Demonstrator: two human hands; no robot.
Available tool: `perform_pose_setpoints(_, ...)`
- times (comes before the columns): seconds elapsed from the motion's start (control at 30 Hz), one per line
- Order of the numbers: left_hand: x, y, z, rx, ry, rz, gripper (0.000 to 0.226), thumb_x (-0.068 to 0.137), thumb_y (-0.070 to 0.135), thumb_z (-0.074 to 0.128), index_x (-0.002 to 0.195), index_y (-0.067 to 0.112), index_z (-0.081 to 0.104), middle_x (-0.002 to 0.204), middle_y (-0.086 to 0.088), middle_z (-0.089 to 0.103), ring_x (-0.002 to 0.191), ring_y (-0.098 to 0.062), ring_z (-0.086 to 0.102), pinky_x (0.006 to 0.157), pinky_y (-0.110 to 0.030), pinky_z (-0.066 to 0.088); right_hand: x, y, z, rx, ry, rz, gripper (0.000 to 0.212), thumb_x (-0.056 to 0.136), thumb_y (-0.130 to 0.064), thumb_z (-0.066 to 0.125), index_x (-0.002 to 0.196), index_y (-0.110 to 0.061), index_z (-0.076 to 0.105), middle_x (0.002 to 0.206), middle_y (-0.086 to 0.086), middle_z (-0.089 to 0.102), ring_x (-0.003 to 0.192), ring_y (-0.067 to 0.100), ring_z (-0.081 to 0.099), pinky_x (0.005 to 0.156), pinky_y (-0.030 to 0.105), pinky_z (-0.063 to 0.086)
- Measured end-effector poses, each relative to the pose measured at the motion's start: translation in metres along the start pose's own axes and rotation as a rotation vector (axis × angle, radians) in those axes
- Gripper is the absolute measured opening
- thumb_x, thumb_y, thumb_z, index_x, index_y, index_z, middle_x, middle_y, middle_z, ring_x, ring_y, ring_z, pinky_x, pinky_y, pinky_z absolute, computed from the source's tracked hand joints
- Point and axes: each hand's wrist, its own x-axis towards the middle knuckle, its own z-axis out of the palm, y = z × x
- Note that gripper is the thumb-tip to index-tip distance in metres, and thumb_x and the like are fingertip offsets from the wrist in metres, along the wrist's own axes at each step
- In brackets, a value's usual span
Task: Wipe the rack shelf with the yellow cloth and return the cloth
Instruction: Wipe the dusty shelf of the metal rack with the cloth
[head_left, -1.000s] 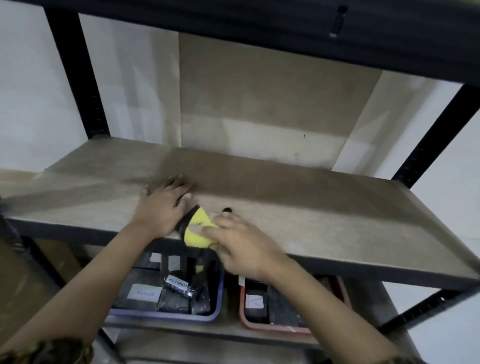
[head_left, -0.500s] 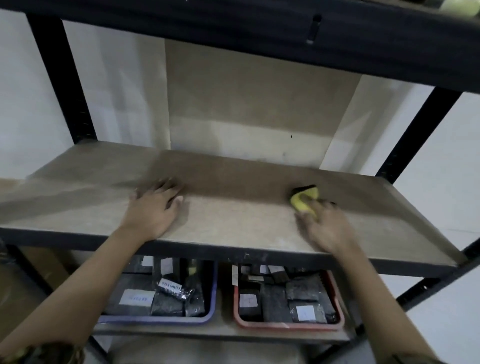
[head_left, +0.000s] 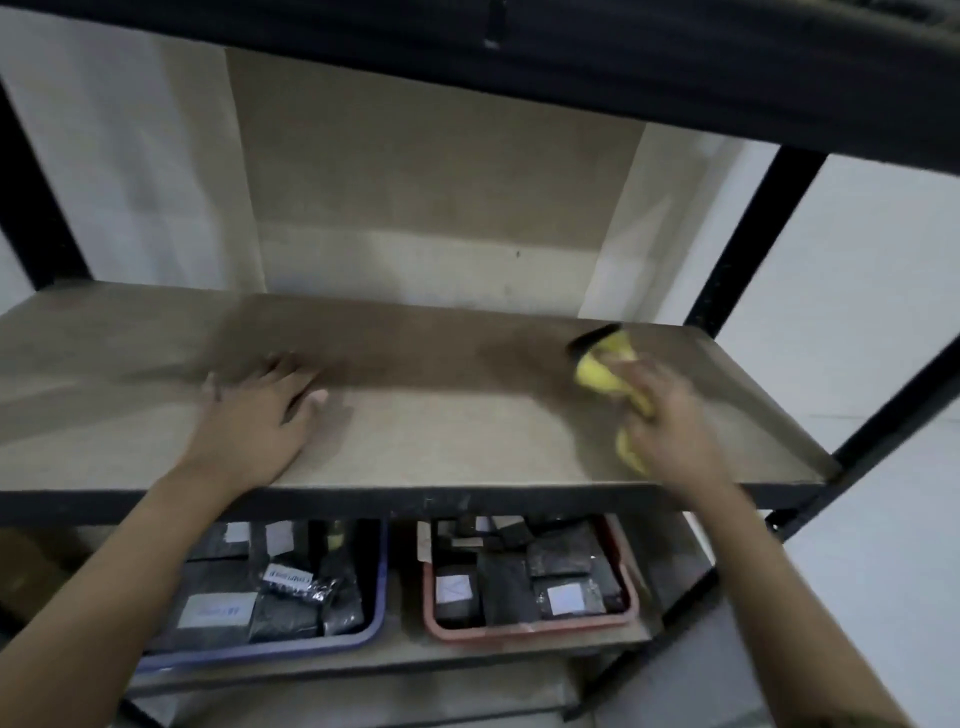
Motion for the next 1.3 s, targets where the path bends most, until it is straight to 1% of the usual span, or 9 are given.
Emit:
perform_pose_setpoints(0.17,0.009,0.051,0.022,-0.007,-0.101,0.130,0.068,0.086,0.066,0.010,0.141,0.035,0.033,0.154,0.008,0.026,0.144,-0.013,0.015,0.112,-0.058,0.005,0.017,0.141,-0.067,-0.304,-0.099,0.538,0.046,0.092,-0.030,0.043,0.137,-0.026,0.040,0.140,0.018,0.045,0.121,0.041,0.046,0.100,0.045,0.038)
perform_pose_setpoints(0.3,0.013,0.047,0.027,-0.005,-0.105,0.119,0.070,0.084,0.071,0.012,0.142,0.037,0.029,0.156,0.012,0.019,0.144,-0.009,0.012,0.114,-0.056,0.006,0.014,0.142,-0.047,-0.433,-0.093,0.634,0.052,0.092,-0.047,0.036,0.139,-0.026,0.035,0.144,0.016,0.042,0.124,0.042,0.043,0.102,0.047,0.036)
perform_pose_setpoints(0.43,0.012,0.052,0.024,-0.036,-0.092,0.114,0.066,0.085,0.067,0.016,0.141,0.036,0.033,0.154,0.012,0.023,0.144,-0.009,0.015,0.114,-0.056,0.006,0.002,0.054,0.004,-0.360,-0.134,0.271,0.042,0.093,-0.037,0.042,0.133,-0.025,0.047,0.135,0.014,0.053,0.115,0.034,0.053,0.092,0.038,0.044)
perform_pose_setpoints(0.57,0.008,0.059,0.020,-0.053,-0.090,0.099,0.063,0.084,0.060,0.019,0.140,0.036,0.035,0.154,0.013,0.024,0.144,-0.008,0.016,0.113,-0.053,0.007,-0.032,-0.055,0.061,-0.239,-0.240,-0.257,0.042,0.087,-0.032,0.049,0.129,-0.031,0.050,0.130,0.004,0.057,0.114,0.029,0.050,0.091,0.035,0.040)
perform_pose_setpoints(0.67,0.007,0.063,0.017,-0.045,-0.084,0.086,0.047,0.095,0.048,0.031,0.140,0.035,0.035,0.154,0.012,0.024,0.144,-0.008,0.016,0.114,-0.053,0.008,-0.034,-0.079,0.061,-0.163,-0.334,-0.412,0.048,0.085,-0.020,0.052,0.131,-0.032,0.048,0.136,0.002,0.052,0.113,0.030,0.044,0.087,0.034,0.035)
perform_pose_setpoints(0.73,0.006,0.062,0.016,-0.053,-0.088,0.089,0.047,0.094,0.044,0.034,0.140,0.034,0.036,0.154,0.012,0.024,0.144,-0.007,0.015,0.115,-0.052,0.007,-0.019,-0.053,0.038,-0.233,-0.257,-0.317,0.052,0.083,-0.016,0.052,0.133,-0.031,0.046,0.132,0.006,0.053,0.114,0.032,0.045,0.086,0.036,0.038)
perform_pose_setpoints(0.93,0.007,0.062,0.014,-0.078,-0.099,0.082,0.063,0.084,0.060,0.021,0.139,0.035,0.037,0.153,0.014,0.026,0.143,-0.007,0.017,0.115,-0.053,0.009,0.036,0.104,-0.044,-0.411,-0.038,0.341,0.040,0.086,-0.012,0.043,0.126,-0.012,0.049,0.119,0.023,0.056,0.105,0.041,0.052,0.090,0.042,0.043)
perform_pose_setpoints(1.1,0.007,0.060,0.017,-0.072,-0.085,0.080,0.065,0.080,0.060,0.020,0.138,0.037,0.038,0.152,0.014,0.029,0.142,-0.008,0.021,0.115,-0.051,0.011,0.060,0.162,-0.027,-0.484,-0.069,0.439,0.035,0.090,-0.036,0.038,0.122,-0.030,0.051,0.122,0.014,0.057,0.110,0.037,0.050,0.095,0.040,0.039)
perform_pose_setpoints(1.3,0.007,0.059,0.018,-0.083,-0.096,0.049,0.063,0.080,0.061,0.020,0.138,0.041,0.035,0.151,0.018,0.026,0.141,-0.003,0.019,0.116,-0.047,0.008,0.136,0.174,0.007,-0.566,-0.210,0.392,0.043,0.091,-0.021,0.038,0.132,-0.009,0.045,0.145,0.020,0.033,0.132,0.038,0.032,0.107,0.047,0.033)
